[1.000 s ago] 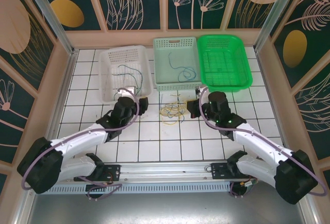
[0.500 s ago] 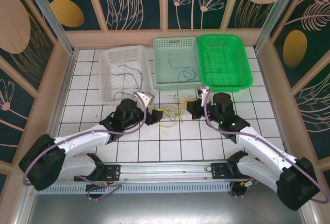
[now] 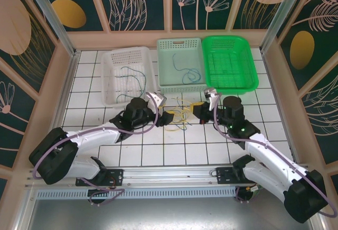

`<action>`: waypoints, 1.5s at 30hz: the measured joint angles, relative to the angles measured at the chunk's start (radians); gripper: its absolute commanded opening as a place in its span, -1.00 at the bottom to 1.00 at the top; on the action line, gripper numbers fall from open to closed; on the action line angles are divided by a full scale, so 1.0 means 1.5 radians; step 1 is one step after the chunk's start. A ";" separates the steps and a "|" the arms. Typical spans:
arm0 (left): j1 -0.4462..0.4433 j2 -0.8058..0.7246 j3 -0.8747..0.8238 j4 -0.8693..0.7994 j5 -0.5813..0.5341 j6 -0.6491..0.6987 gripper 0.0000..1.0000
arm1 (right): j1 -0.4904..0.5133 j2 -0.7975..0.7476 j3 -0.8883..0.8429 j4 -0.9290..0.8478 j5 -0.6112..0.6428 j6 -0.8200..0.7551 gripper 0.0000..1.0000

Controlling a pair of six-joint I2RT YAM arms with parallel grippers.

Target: Untangle the cables

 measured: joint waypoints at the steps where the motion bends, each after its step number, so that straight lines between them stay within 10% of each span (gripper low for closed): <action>1: 0.000 0.002 0.005 0.000 0.002 0.004 0.41 | -0.004 -0.005 0.000 -0.003 -0.005 0.000 -1.00; 12: 0.000 0.070 0.030 0.009 0.054 0.025 0.32 | -0.027 -0.022 0.000 0.002 -0.051 0.005 -1.00; 19: 0.000 0.087 0.043 0.030 0.061 0.026 -0.64 | -0.034 -0.032 -0.001 0.004 -0.051 0.017 -1.00; 23: 0.000 0.087 0.043 0.040 0.059 0.018 -0.79 | -0.047 -0.057 -0.007 -0.004 -0.038 0.029 -1.00; 45: -0.003 0.072 0.025 0.008 -0.015 0.024 -1.00 | -0.125 -0.259 0.002 -0.185 0.154 0.123 -1.00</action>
